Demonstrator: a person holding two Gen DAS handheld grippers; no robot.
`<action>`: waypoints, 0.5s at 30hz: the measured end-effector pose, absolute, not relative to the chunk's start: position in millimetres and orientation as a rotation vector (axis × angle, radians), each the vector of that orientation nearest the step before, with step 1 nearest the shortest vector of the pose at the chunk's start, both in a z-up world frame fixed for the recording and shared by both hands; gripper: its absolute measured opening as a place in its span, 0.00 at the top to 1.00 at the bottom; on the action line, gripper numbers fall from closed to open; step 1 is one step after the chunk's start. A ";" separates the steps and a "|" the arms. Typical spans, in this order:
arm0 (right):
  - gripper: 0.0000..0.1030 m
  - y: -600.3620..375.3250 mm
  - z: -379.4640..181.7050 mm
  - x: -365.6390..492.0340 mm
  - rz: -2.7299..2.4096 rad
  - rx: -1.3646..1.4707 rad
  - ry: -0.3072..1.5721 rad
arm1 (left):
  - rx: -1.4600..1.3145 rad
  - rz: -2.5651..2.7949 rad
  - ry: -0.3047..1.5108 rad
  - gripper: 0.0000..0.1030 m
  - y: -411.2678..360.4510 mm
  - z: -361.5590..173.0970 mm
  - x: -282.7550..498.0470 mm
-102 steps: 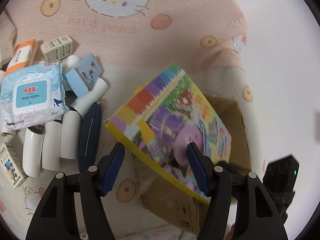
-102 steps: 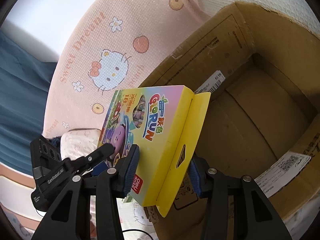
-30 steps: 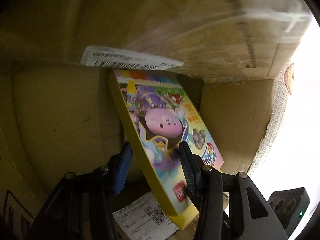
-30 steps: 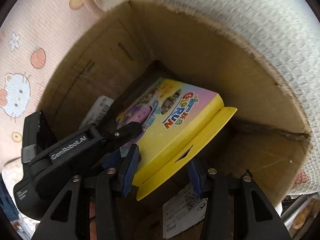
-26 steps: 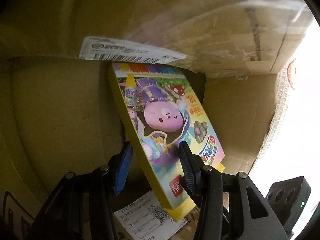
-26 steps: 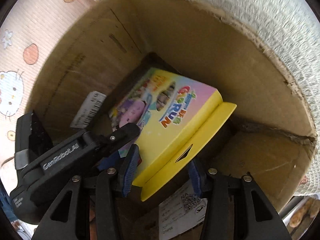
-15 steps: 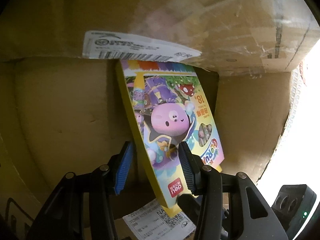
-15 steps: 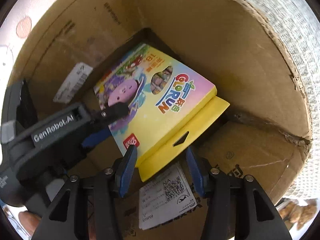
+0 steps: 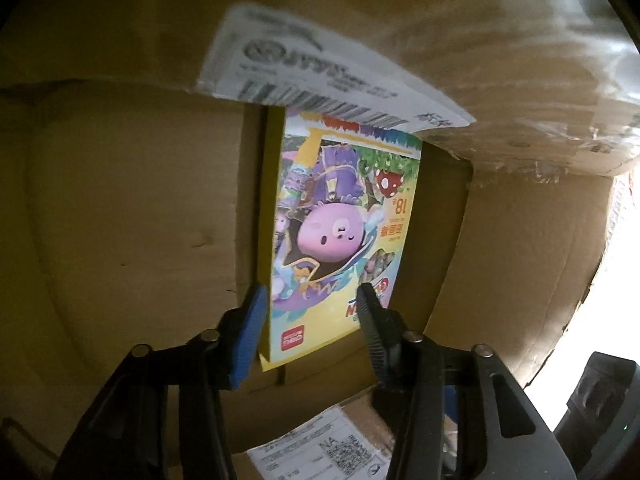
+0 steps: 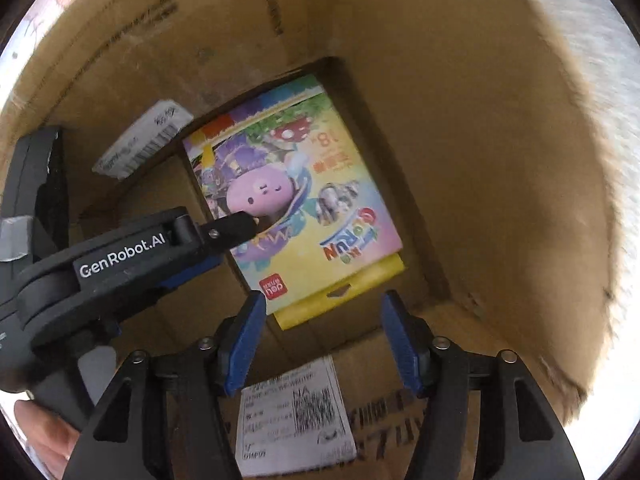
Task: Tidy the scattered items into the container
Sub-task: 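Lower the crayon box into the cardboard box with the right gripper, then open the right gripper and release the crayon box inside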
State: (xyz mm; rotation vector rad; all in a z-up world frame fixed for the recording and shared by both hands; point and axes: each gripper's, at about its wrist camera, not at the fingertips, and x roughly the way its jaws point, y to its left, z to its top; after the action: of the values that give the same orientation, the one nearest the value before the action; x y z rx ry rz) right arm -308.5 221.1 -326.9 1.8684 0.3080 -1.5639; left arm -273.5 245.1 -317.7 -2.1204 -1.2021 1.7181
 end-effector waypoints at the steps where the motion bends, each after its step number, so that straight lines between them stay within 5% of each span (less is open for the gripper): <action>1: 0.49 218.3 -329.7 -308.0 -1.554 1.867 0.330 | -2.125 1.729 -1.201 0.60 246.6 -317.6 -273.7; 4: 0.74 208.3 -336.4 -307.7 -1.529 1.854 0.421 | -2.146 1.763 -1.198 0.60 250.5 -316.1 -274.7; 15: 0.75 180.5 -357.0 -327.5 -1.463 1.877 0.534 | -2.167 1.807 -1.370 0.61 250.4 -317.7 -265.2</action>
State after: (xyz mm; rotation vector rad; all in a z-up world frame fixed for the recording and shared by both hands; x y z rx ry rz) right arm -327.5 180.5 -357.0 1.8773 0.5336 -1.4627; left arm -265.2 250.4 -317.7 -2.1666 -1.3702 1.8072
